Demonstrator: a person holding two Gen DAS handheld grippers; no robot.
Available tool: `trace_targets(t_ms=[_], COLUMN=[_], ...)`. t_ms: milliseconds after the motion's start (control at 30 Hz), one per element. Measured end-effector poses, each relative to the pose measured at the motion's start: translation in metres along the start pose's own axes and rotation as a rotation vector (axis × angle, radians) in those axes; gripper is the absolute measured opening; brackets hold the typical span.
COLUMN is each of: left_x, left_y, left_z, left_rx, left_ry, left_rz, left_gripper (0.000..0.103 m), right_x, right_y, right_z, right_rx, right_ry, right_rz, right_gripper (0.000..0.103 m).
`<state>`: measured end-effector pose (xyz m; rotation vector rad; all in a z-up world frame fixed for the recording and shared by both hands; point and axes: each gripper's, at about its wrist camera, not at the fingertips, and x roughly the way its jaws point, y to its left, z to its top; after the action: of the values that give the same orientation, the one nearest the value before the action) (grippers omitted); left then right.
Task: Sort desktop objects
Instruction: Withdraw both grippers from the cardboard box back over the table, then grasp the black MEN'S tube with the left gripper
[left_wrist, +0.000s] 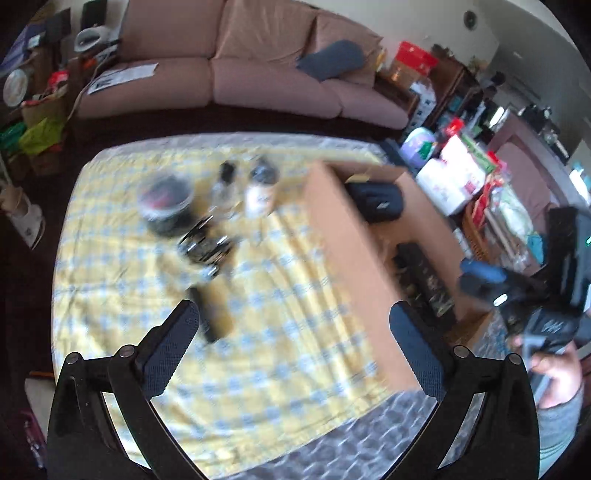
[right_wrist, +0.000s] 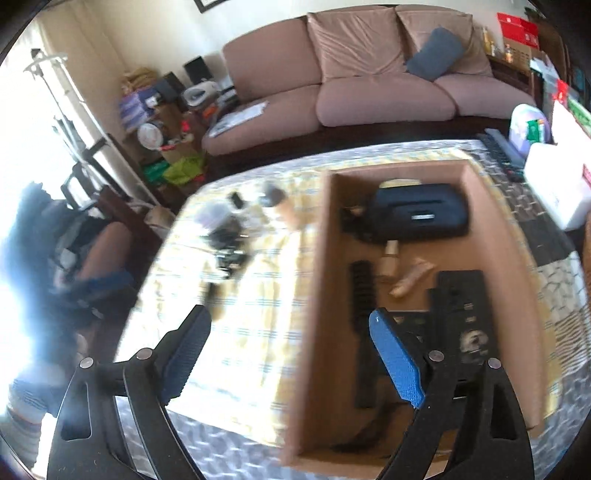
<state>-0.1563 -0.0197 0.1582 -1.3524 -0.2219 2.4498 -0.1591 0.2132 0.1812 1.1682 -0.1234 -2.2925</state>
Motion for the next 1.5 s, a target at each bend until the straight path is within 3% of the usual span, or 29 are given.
trace_targets(t_ms=[333, 600, 733, 900, 967, 1133, 1267, 1367, 1500], left_x=[-0.003, 0.042, 0.073, 0.104, 0.114, 0.134, 0.133, 0.126, 0.109], left_y=[0.082, 0.114, 0.111, 0.102, 0.097, 0.095, 0.1, 0.112, 0.122], left_z=[-0.057, -0.074, -0.064, -0.044, -0.037, -0.029, -0.029, -0.03, -0.035], left_rx=[-0.089, -0.147, -0.15, -0.115, -0.087, -0.042, -0.032, -0.07, -0.093], left_ry=[0.016, 0.044, 0.049, 0.041, 0.042, 0.048, 0.037, 0.041, 0.043], left_rz=[0.065, 0.064, 0.074, 0.1, 0.111, 0.131, 0.118, 0.076, 0.035], left_gripper=[0.103, 0.101, 0.084, 0.075, 0.055, 0.046, 0.023, 0.016, 0.015], right_x=[0.019, 0.042, 0.06, 0.083, 0.088, 0.092, 0.092, 0.094, 0.097], right_y=[0.077, 0.108, 0.111, 0.108, 0.103, 0.096, 0.096, 0.098, 0.099], right_z=[-0.023, -0.054, -0.064, -0.071, -0.073, -0.073, -0.073, -0.075, -0.078], right_rx=[-0.085, -0.105, -0.13, -0.165, -0.147, -0.118, -0.11, -0.109, -0.111], right_ry=[-0.019, -0.096, -0.075, -0.029, -0.021, -0.013, -0.014, -0.011, -0.005], right_rz=[0.061, 0.091, 0.085, 0.07, 0.083, 0.102, 0.119, 0.118, 0.127], right_gripper=[0.093, 0.093, 0.093, 0.089, 0.088, 0.087, 0.087, 0.087, 0.087])
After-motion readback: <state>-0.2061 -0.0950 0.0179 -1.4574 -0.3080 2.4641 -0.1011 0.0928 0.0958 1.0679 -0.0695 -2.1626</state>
